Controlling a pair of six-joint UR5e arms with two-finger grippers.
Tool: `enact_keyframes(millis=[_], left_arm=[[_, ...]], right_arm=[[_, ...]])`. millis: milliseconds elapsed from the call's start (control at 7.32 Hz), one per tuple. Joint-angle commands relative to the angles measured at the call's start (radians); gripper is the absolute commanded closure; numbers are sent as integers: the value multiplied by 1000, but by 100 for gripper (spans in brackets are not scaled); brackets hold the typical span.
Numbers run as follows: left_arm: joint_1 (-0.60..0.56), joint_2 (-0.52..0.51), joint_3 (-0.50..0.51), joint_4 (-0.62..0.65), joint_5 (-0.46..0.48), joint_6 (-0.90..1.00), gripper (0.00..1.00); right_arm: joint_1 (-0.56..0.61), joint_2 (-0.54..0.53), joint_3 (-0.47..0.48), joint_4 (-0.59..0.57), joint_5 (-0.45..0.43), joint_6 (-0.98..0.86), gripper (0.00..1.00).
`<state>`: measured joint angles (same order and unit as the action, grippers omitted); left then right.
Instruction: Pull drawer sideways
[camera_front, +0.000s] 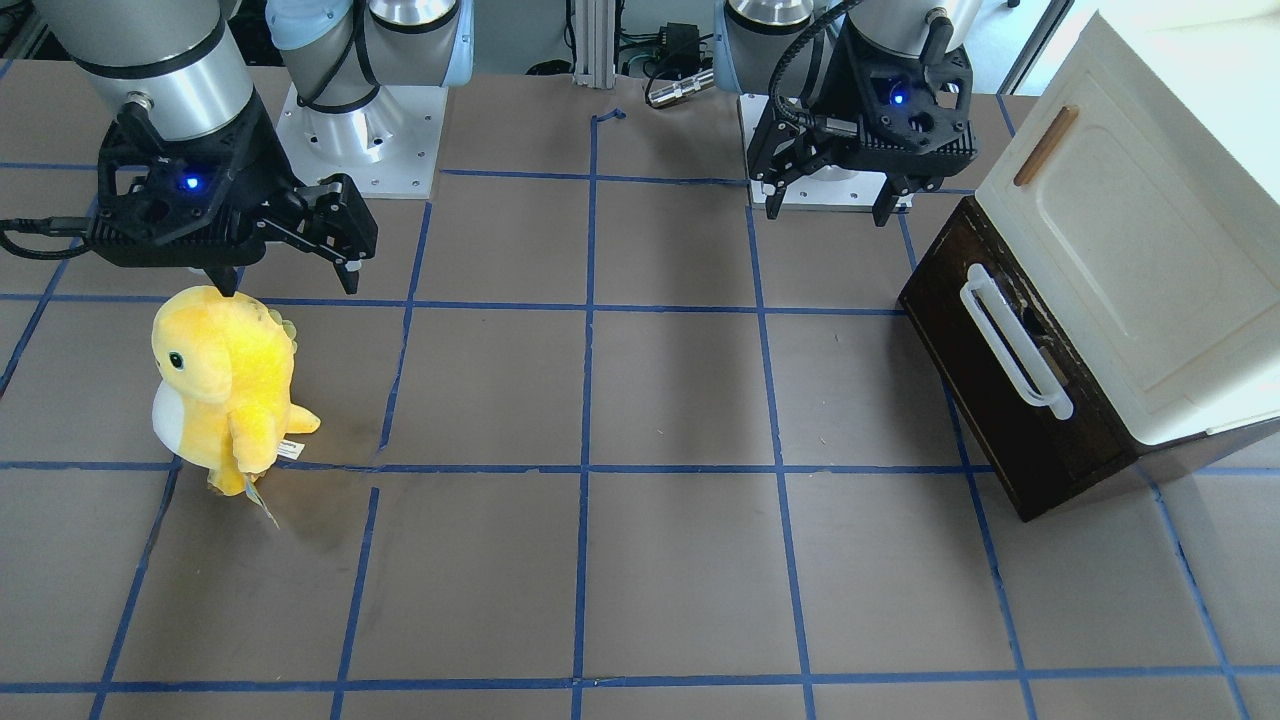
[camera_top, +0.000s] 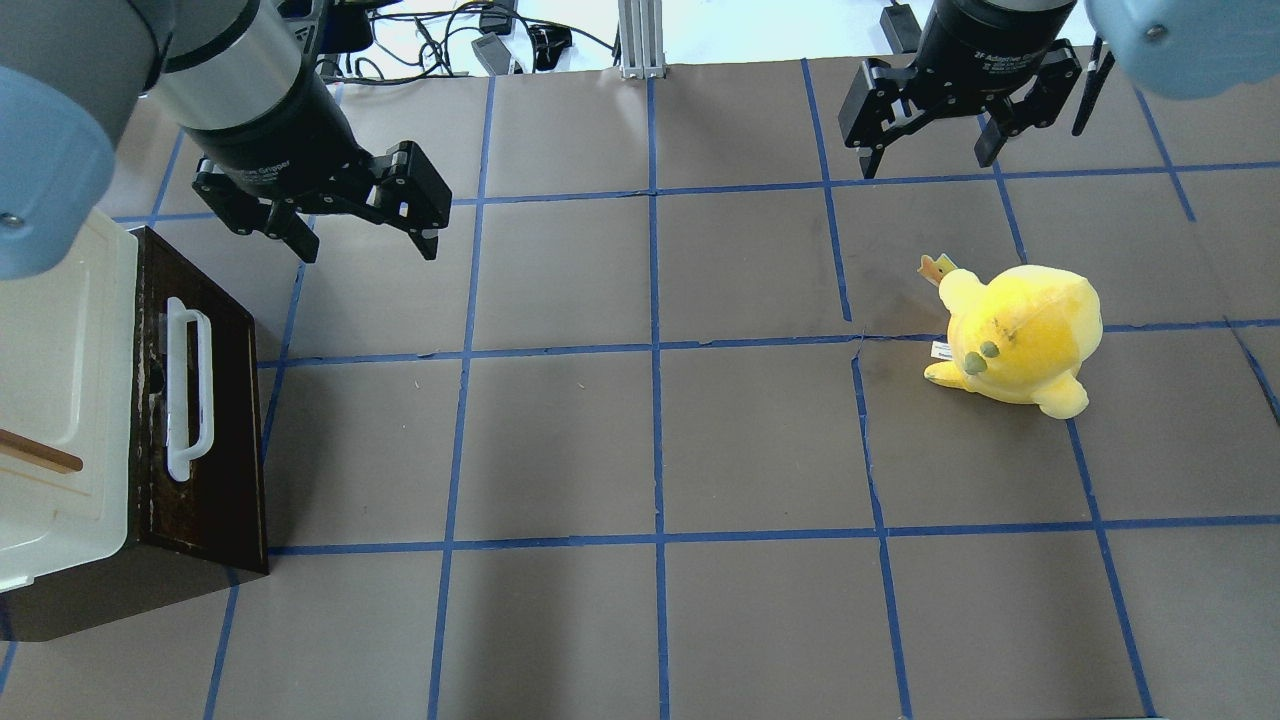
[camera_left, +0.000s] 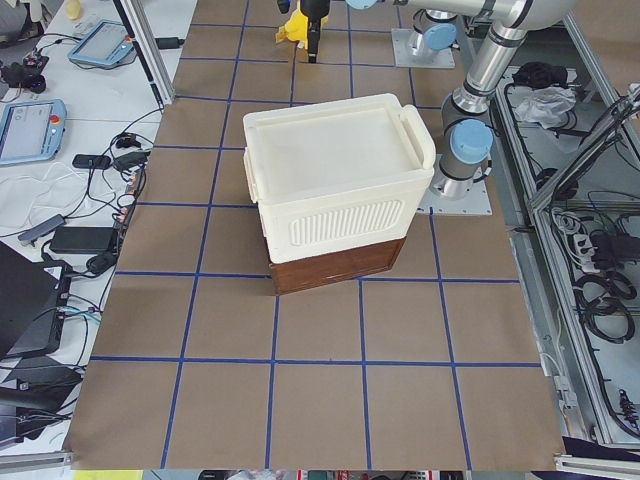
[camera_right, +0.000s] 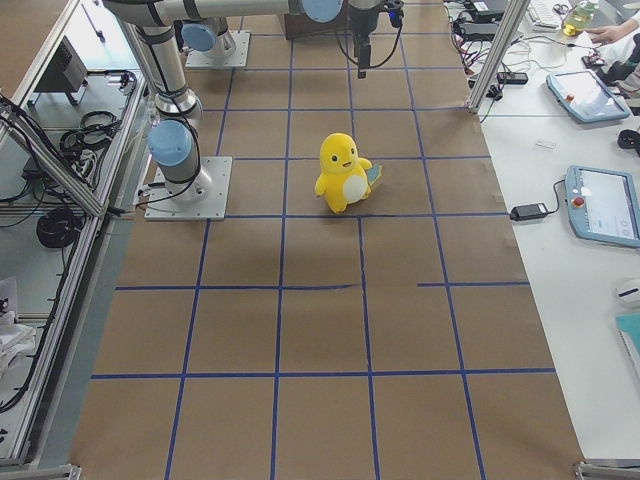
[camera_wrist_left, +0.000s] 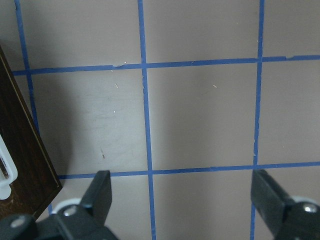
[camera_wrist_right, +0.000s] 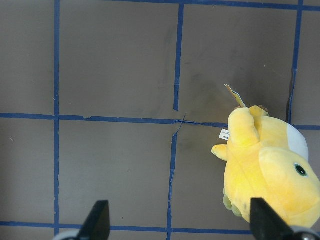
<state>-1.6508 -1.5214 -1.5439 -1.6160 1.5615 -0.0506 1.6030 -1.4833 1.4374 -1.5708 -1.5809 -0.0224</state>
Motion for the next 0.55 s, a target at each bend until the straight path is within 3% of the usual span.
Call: enact_keyframes(millis=[0, 410], left_arm=[[0, 0, -4, 1, 0, 0, 0], [-3, 6, -7, 4, 0, 0, 0]], right_arm=[[0, 0, 0, 0, -1, 1, 0], [0, 0, 0, 0, 1, 1, 0]])
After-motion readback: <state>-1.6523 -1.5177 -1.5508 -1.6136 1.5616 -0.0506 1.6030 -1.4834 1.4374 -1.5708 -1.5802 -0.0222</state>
